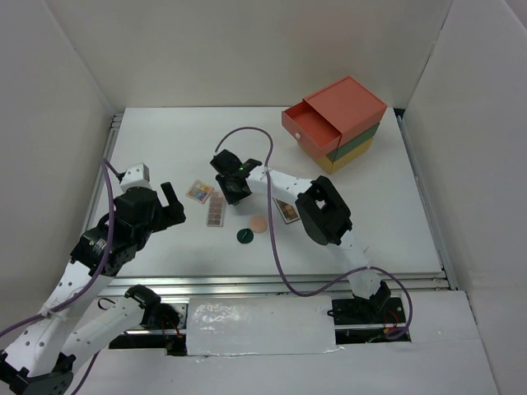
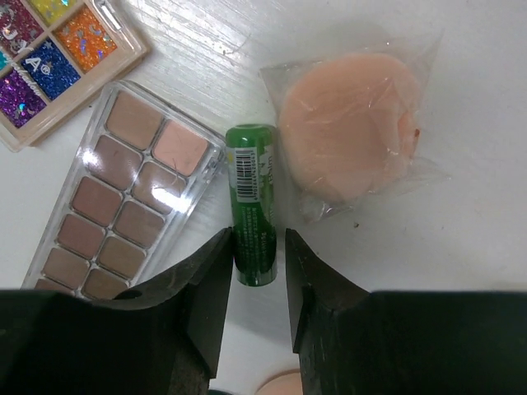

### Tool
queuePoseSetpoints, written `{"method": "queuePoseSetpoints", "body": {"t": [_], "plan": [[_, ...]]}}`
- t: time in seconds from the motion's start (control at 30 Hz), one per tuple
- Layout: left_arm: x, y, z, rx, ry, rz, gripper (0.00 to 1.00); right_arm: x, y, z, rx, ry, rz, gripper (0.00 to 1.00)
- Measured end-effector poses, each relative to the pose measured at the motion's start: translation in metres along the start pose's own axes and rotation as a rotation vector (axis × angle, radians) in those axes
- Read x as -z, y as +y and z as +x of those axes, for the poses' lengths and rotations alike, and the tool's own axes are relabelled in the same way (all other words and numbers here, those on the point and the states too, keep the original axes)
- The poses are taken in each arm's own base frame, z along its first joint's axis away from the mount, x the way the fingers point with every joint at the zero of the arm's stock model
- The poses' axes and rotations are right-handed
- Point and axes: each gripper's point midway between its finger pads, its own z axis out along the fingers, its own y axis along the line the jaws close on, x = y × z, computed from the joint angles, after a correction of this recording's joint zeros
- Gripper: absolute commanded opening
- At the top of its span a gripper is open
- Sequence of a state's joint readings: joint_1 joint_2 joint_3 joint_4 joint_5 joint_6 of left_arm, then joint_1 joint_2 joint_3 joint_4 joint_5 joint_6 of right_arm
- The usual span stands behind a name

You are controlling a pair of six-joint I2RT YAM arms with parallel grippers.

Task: Organize the makeup

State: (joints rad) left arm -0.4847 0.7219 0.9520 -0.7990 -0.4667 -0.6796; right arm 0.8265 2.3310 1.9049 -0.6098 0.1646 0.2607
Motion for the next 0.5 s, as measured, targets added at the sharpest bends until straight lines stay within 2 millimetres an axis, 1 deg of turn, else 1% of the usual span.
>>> {"method": "queuePoseSetpoints", "body": {"t": [0.03, 0.13, 0.23, 0.33, 0.4, 0.43, 0.47, 0.5], "plan": [[0.0, 0.0, 0.0, 0.0, 0.0, 0.0, 0.99, 0.0, 0.0, -0.001, 0.002, -0.001, 0.0, 0.37], [0.0, 0.0, 0.0, 0.0, 0.0, 0.002, 0.99, 0.0, -0.001, 0.001, 0.008, 0.005, 0.001, 0.21], [0.001, 0.0, -0.001, 0.003, -0.004, 0.004, 0.99, 0.0, 0.0, 0.001, 0.016, 0.006, -0.006, 0.11], [0.002, 0.0, -0.002, 0.006, -0.011, 0.009, 1.0, 0.005, 0.001, 0.003, 0.02, 0.009, -0.014, 0.11], [0.002, -0.001, -0.003, 0.008, -0.014, 0.011, 0.99, 0.015, 0.001, -0.002, 0.019, -0.002, -0.025, 0.12], [0.002, -0.001, -0.003, 0.008, -0.014, 0.011, 0.99, 0.022, 0.002, -0.005, 0.019, -0.013, -0.03, 0.12], [0.002, -0.001, -0.003, 0.008, -0.014, 0.011, 0.99, 0.033, 0.001, -0.011, 0.019, -0.031, -0.032, 0.13], [0.002, -0.001, -0.003, 0.008, -0.014, 0.011, 0.99, 0.049, 0.0, -0.02, 0.022, -0.059, -0.036, 0.13]]}}
